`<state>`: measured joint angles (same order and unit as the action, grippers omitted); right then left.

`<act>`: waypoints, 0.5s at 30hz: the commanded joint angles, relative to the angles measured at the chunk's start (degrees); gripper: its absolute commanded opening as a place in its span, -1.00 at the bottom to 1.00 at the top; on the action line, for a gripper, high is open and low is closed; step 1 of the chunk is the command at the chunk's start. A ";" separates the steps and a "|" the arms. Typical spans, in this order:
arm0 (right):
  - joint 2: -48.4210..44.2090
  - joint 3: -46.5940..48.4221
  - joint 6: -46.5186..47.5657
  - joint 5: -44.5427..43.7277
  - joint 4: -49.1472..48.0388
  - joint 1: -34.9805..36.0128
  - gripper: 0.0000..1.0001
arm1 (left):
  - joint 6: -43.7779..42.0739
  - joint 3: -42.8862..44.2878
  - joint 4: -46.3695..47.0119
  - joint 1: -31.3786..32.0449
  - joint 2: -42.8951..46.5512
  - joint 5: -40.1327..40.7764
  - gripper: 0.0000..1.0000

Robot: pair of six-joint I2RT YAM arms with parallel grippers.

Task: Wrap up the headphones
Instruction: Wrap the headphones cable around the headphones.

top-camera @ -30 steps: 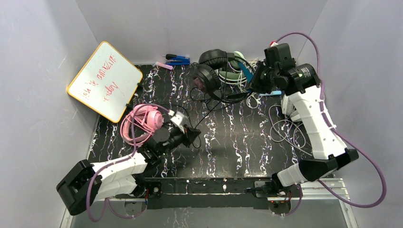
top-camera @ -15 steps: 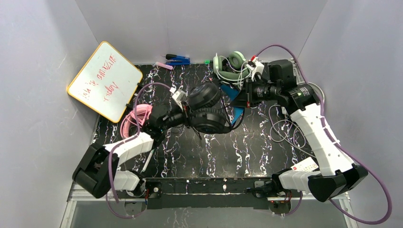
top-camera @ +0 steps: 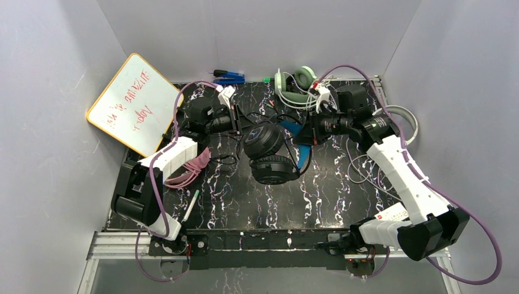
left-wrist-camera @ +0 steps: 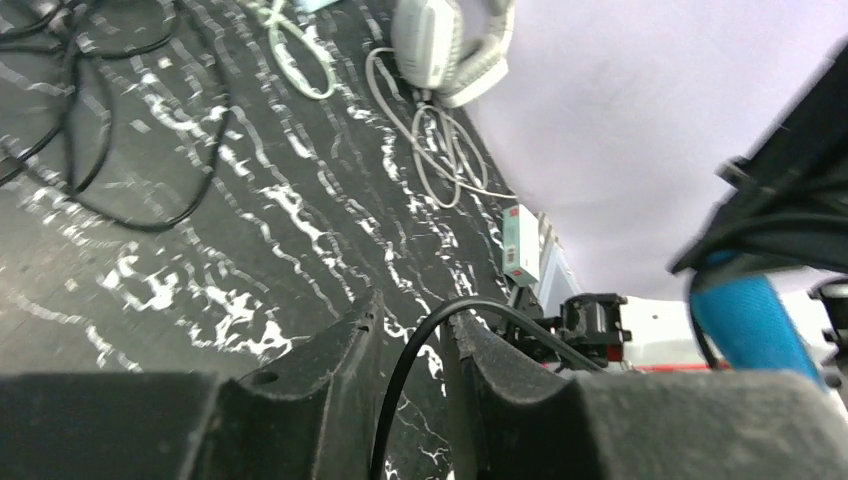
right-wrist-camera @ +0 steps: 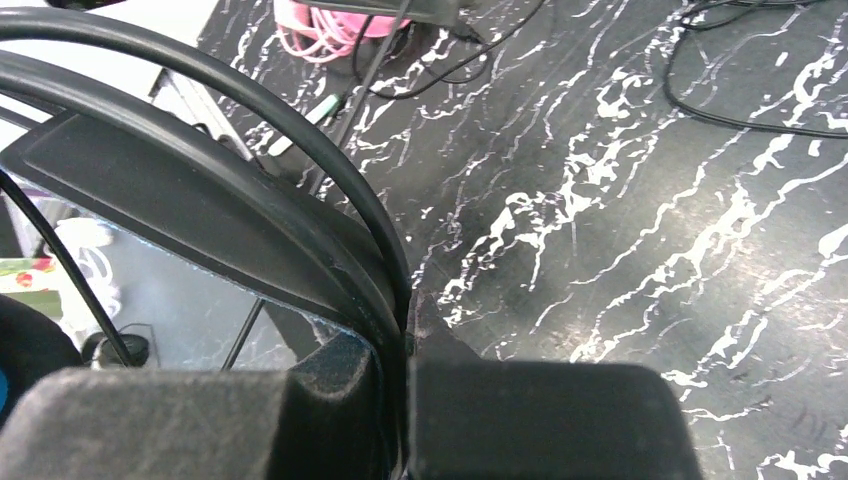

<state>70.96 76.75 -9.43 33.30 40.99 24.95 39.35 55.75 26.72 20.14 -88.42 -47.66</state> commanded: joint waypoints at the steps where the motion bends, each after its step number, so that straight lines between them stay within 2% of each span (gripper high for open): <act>1: -1.63 6.66 -6.55 8.47 -0.50 0.98 -0.97 | -5.34 -0.51 -7.25 -1.26 0.62 10.17 -0.49; 8: 5.12 23.15 -17.27 6.90 4.49 1.01 -0.97 | -11.49 -5.25 -4.50 2.20 0.22 20.62 -0.61; 15: 6.97 30.66 -22.24 8.99 5.28 1.00 -0.97 | -11.95 -8.49 -0.68 2.62 -1.13 25.36 -0.67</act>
<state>78.32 101.89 -23.99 34.92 44.47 25.52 29.43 48.82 24.32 23.42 -88.49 -29.69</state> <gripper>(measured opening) 0.097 0.169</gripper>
